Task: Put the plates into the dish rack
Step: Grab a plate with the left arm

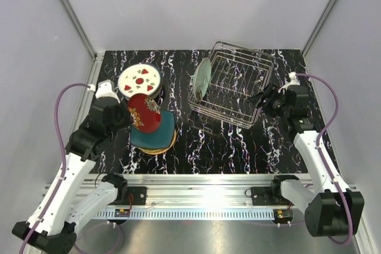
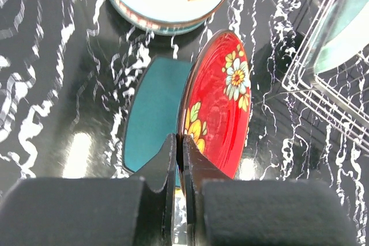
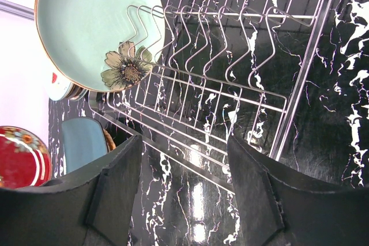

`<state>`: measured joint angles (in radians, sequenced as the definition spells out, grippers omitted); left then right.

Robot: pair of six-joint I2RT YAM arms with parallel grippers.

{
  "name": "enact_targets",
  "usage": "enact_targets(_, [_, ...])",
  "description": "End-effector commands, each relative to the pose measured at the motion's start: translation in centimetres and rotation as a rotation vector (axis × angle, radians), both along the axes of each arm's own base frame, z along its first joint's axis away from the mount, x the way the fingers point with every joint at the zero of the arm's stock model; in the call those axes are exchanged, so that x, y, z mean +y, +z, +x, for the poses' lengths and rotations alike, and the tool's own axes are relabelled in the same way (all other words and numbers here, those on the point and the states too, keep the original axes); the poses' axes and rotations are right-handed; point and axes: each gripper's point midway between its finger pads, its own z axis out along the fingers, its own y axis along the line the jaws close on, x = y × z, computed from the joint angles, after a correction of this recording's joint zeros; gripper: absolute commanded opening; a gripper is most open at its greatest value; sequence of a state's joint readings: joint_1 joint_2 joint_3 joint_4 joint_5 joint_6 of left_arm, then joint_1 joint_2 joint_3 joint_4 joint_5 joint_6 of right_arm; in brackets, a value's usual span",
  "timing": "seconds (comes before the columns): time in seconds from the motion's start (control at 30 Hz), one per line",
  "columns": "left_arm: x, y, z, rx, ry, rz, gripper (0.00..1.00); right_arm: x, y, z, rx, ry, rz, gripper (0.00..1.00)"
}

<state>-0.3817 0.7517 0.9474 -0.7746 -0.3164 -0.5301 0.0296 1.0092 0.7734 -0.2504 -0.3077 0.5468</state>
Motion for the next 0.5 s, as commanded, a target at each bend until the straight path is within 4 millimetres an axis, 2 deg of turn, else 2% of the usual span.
enact_targets(0.0, [-1.1, 7.2, 1.7, -0.180, -0.086, 0.022, 0.00, 0.4, 1.5, 0.3, -0.060, 0.021, 0.012, 0.68])
enact_targets(0.07, [-2.0, 8.3, 2.4, -0.187, -0.128, 0.054, 0.00, 0.4, 1.5, 0.3, -0.060, 0.022, 0.010, 0.68])
enact_targets(0.13, [-3.5, 10.3, 3.1, -0.210, -0.185, 0.067, 0.00, 0.3, 1.7, 0.3, -0.067, 0.020, 0.008, 0.68])
enact_targets(0.17, [-3.9, 12.0, 3.2, -0.242, -0.202, 0.072, 0.00, 0.3, 1.7, 0.4, -0.066, 0.018, 0.009, 0.68])
enact_targets(0.23, [-5.8, 12.5, 3.9, -0.238, -0.263, 0.108, 0.00, 0.2, 1.9, 0.3, -0.072, 0.014, 0.006, 0.68])
enact_targets(0.27, [-6.5, 14.0, 4.1, -0.268, -0.280, 0.106, 0.00, 0.2, 1.9, 0.3, -0.076, 0.015, 0.003, 0.68])
enact_targets(0.33, [-8.6, 14.4, 4.7, -0.274, -0.346, 0.127, 0.00, 0.4, 2.3, 0.1, -0.094, 0.036, -0.001, 0.68])
enact_targets(0.4, [-9.8, 16.0, 5.2, -0.307, -0.364, 0.126, 0.00, 1.1, 3.0, -0.1, -0.126, 0.080, 0.017, 0.67])
enact_targets(0.47, [-11.6, 15.7, 6.1, -0.290, -0.396, 0.158, 0.00, 1.6, 3.7, -0.2, -0.151, 0.108, 0.029, 0.65])
